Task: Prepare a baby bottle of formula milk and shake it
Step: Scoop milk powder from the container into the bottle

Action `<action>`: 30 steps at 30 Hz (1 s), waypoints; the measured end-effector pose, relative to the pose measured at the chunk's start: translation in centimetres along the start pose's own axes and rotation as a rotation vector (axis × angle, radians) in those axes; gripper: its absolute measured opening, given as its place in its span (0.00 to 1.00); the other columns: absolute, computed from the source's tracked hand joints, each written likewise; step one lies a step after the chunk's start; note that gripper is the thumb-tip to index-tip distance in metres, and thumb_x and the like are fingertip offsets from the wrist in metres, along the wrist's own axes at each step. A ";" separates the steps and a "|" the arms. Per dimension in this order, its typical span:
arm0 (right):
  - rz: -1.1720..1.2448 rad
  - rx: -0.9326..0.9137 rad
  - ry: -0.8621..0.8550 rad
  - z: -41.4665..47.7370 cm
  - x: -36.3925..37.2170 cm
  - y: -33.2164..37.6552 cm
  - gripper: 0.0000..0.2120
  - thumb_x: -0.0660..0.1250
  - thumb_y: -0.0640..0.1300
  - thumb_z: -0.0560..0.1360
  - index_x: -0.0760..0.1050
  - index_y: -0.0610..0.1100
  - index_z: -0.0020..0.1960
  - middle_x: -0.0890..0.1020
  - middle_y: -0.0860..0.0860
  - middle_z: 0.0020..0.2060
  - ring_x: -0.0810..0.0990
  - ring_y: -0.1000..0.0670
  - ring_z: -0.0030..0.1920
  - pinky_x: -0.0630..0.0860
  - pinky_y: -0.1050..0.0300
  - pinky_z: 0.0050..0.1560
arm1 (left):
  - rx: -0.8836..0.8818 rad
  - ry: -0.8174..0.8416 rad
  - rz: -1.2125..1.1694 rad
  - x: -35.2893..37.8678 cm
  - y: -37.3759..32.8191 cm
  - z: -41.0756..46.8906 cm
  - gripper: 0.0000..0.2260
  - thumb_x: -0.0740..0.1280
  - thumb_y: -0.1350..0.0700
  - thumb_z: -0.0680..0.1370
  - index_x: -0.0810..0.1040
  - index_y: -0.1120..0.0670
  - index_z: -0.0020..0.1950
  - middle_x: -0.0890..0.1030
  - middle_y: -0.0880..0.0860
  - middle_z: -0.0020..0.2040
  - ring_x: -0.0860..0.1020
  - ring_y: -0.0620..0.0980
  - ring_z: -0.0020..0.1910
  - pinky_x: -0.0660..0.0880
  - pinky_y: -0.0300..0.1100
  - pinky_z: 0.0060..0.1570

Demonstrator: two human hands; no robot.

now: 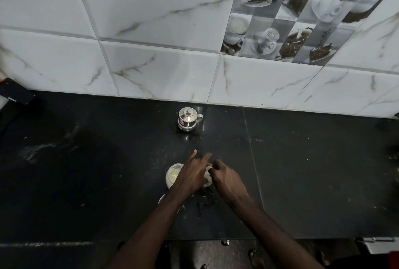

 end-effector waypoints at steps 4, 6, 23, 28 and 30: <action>0.012 -0.015 -0.012 0.5 0.1 -0.3 0.08 0.70 0.37 0.76 0.81 0.35 0.54 0.78 0.42 0.50 0.81 0.42 0.45 0.67 0.56 0.38 | -0.005 -0.008 0.003 0.0 0.0 0.0 0.40 0.77 0.58 0.69 0.62 0.57 0.77 0.84 0.49 0.62 0.79 0.49 0.65 0.43 0.43 0.80; 0.016 0.004 0.009 1.0 -0.1 -0.4 0.11 0.68 0.37 0.77 0.81 0.36 0.57 0.79 0.41 0.54 0.82 0.40 0.47 0.68 0.57 0.41 | -0.007 -0.005 0.003 0.0 0.0 -0.1 0.39 0.77 0.57 0.69 0.63 0.57 0.76 0.84 0.50 0.61 0.80 0.49 0.64 0.45 0.44 0.80; 0.196 0.094 0.030 1.5 -1.3 -2.3 0.10 0.67 0.36 0.71 0.85 0.43 0.49 0.84 0.47 0.45 0.84 0.46 0.43 0.78 0.54 0.41 | -0.052 -0.014 -0.003 0.2 0.2 0.1 0.36 0.79 0.57 0.67 0.66 0.54 0.71 0.85 0.49 0.59 0.81 0.49 0.62 0.45 0.43 0.80; 0.262 0.138 0.006 1.3 -0.7 -3.1 0.11 0.66 0.38 0.70 0.85 0.46 0.46 0.84 0.48 0.44 0.84 0.48 0.42 0.80 0.55 0.41 | -0.045 -0.012 -0.004 0.4 0.3 0.2 0.37 0.80 0.57 0.66 0.66 0.55 0.71 0.84 0.49 0.62 0.79 0.48 0.65 0.45 0.43 0.80; 0.272 0.131 0.007 1.2 -0.5 -3.2 0.11 0.66 0.39 0.69 0.86 0.47 0.46 0.84 0.49 0.44 0.84 0.48 0.42 0.80 0.55 0.41 | -0.047 0.003 -0.009 0.3 0.3 0.1 0.38 0.80 0.57 0.66 0.66 0.55 0.72 0.84 0.49 0.63 0.78 0.48 0.66 0.44 0.43 0.79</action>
Point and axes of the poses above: each hand's wrist, its own z-axis towards the middle knuckle, its own x-axis out of the palm, y = z × x, the point moved 7 cm from there along z, towards the middle knuckle
